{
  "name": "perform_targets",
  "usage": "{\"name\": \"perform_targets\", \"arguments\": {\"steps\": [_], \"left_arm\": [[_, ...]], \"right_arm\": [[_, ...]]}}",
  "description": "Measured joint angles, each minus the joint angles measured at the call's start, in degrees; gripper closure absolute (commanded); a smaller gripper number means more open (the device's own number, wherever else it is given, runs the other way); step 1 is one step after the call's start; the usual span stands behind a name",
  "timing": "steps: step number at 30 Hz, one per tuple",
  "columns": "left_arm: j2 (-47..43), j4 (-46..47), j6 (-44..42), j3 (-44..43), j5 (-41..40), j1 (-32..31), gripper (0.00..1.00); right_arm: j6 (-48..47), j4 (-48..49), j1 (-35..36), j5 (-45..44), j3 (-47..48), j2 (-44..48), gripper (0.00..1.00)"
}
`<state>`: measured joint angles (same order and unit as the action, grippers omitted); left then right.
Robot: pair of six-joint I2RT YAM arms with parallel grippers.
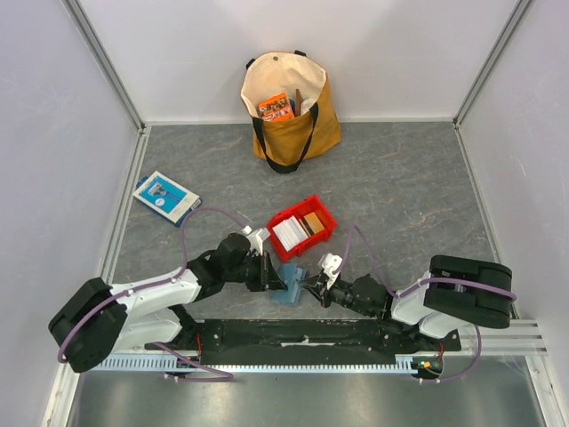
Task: Put the credit cards into the card holder
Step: Close the card holder at the corner of the board.
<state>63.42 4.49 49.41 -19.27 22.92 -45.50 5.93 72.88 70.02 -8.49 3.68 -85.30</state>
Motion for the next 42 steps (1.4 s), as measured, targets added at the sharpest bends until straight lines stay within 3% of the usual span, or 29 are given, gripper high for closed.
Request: {"name": "perform_targets", "arguments": {"steps": [13,17,23,27,33,37,42], "left_arm": [[8.2,3.0,0.1,-0.9,0.2,-1.5,0.88],[9.7,2.5,0.1,-2.1,-0.5,-2.8,0.89],[10.5,1.6,0.4,-2.7,-3.4,-4.9,0.89],[10.3,1.6,2.2,-2.7,-5.1,-5.8,0.89],[9.2,1.5,5.6,-2.6,-9.5,-8.3,0.85],[6.3,-0.3,5.9,-2.4,-12.7,-9.0,0.76],[2.1,-5.0,4.3,-3.1,-16.9,-9.0,0.64]], "right_arm": [[0.1,-0.9,0.0,2.7,-0.8,0.0,0.89],[0.1,-2.5,0.0,3.8,-0.3,0.0,0.75],[2.3,-12.7,0.0,4.6,4.0,5.0,0.58],[5.6,-24.6,0.0,3.1,7.2,15.1,0.58],[22.6,-52.2,0.2,-12.8,16.7,29.6,0.77],[35.2,-67.7,0.2,-18.1,22.9,29.1,0.82],[47.0,-77.4,0.2,-16.6,24.1,23.0,0.87]]}}
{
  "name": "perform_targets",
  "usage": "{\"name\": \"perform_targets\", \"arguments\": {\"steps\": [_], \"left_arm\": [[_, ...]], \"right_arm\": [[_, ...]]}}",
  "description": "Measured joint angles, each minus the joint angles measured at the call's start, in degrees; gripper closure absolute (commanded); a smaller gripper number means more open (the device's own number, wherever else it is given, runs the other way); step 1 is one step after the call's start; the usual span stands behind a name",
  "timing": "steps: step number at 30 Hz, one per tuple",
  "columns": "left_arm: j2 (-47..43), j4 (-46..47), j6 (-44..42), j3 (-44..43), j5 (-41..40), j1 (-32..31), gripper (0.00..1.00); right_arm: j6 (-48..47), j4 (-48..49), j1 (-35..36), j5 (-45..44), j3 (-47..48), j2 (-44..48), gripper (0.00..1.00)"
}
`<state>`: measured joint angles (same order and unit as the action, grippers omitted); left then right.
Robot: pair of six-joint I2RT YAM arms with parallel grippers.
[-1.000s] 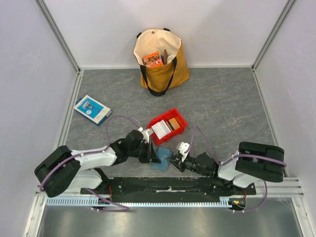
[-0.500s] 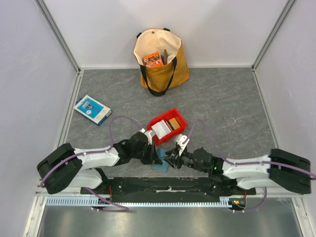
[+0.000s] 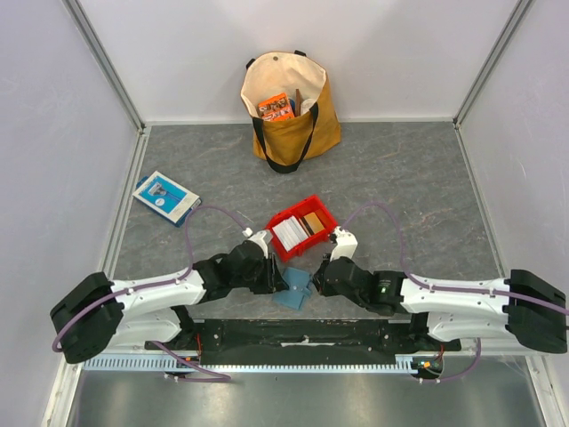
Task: Put the credit cards into the card holder
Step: Close the card holder at the corner of the board.
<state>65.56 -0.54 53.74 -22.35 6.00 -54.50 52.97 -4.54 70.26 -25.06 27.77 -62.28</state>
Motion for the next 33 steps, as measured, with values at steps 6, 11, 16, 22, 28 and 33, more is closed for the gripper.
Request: {"name": "perform_targets", "arguments": {"steps": [6,11,16,22,28,33], "left_arm": [[-1.1,-3.7,-2.8,-1.2,-2.9,0.0,0.56],[1.6,-2.5,-4.0,-1.2,-2.3,0.0,0.56],[6.3,0.5,-4.1,-1.5,-0.1,0.0,0.59],[6.7,1.4,-3.5,-1.5,0.1,0.0,0.61],[6.9,1.9,-1.4,-1.2,-0.2,-0.3,0.64],[7.7,3.0,0.4,-1.2,-0.9,-1.6,0.65]], "right_arm": [[9.4,-2.1,0.1,3.3,-1.5,-1.7,0.86],[12.2,-1.7,0.1,5.6,-2.5,-1.7,0.85],[13.5,-0.4,0.1,7.4,-2.6,-2.5,0.86],[13.8,0.9,0.1,7.7,-2.6,-4.3,0.86],[13.4,1.1,-0.2,7.3,-2.6,-4.5,0.87],[12.4,1.1,-2.4,7.6,-2.6,-4.5,0.88]]}}
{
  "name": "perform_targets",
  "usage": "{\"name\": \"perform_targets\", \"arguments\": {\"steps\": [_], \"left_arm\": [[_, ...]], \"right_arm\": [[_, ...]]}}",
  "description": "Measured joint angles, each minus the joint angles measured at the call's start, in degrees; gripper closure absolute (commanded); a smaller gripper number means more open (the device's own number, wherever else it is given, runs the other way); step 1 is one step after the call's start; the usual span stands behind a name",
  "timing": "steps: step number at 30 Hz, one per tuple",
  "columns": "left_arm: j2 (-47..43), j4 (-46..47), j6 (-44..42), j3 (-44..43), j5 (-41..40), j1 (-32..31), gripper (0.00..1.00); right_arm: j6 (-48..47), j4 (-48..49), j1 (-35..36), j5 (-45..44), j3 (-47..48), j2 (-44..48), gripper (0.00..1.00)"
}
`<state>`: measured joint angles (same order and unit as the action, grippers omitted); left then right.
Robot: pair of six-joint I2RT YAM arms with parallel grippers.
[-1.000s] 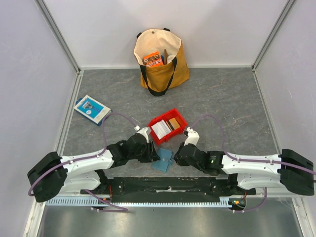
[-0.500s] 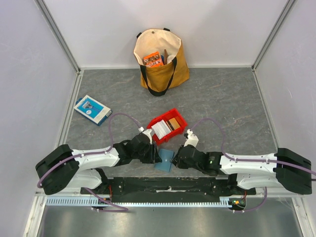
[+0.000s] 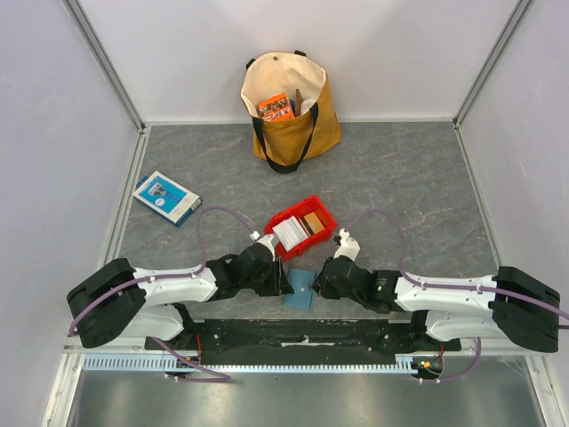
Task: Put the credit cards into the card holder
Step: Close the card holder at the corner of the board.
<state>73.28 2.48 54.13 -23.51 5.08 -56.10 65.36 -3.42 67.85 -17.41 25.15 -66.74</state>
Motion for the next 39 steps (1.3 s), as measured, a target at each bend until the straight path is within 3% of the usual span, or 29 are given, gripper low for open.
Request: {"name": "perform_targets", "arguments": {"steps": [9,39], "left_arm": [[0.4,0.5,2.0,0.0,-1.0,-0.7,0.65],[1.0,-1.6,2.8,-1.4,-2.1,-1.3,0.65]], "right_arm": [[-2.2,0.1,-3.4,2.1,0.0,0.0,0.89],[-2.4,6.7,-3.5,7.1,0.0,-5.7,0.92]]}}
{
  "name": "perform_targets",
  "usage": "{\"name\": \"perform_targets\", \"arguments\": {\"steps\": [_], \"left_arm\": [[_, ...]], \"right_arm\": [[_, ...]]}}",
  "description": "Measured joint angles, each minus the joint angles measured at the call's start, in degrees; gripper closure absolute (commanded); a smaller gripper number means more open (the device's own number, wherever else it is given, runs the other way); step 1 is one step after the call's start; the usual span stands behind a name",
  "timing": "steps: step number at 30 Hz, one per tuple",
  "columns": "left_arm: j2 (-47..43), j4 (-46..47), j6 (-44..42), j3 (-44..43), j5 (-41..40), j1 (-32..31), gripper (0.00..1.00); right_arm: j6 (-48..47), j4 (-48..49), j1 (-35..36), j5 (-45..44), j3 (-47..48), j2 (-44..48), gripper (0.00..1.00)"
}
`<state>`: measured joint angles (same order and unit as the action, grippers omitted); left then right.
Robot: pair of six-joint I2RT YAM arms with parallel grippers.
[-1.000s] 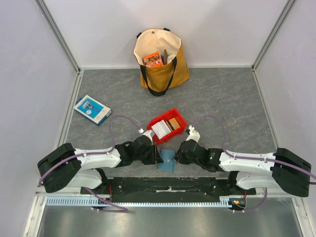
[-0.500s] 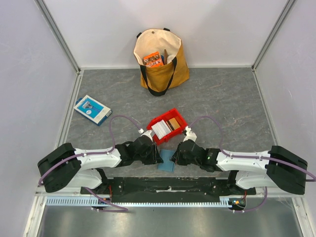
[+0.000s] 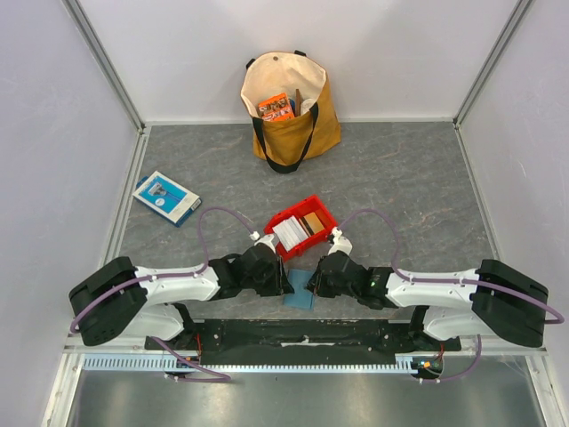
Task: Put the credit cards into the card holder
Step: Close the card holder at the corner of the board.
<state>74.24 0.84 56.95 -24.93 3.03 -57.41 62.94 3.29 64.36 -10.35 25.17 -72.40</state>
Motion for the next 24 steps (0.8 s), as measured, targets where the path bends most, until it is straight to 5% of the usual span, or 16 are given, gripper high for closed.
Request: {"name": "perform_targets", "arguments": {"steps": [24], "left_arm": [[1.3,-1.9,0.0,-1.9,-0.4,-0.6,0.65]], "right_arm": [[-2.0,-1.7,-0.1,-0.1,0.1,2.3,0.91]]}}
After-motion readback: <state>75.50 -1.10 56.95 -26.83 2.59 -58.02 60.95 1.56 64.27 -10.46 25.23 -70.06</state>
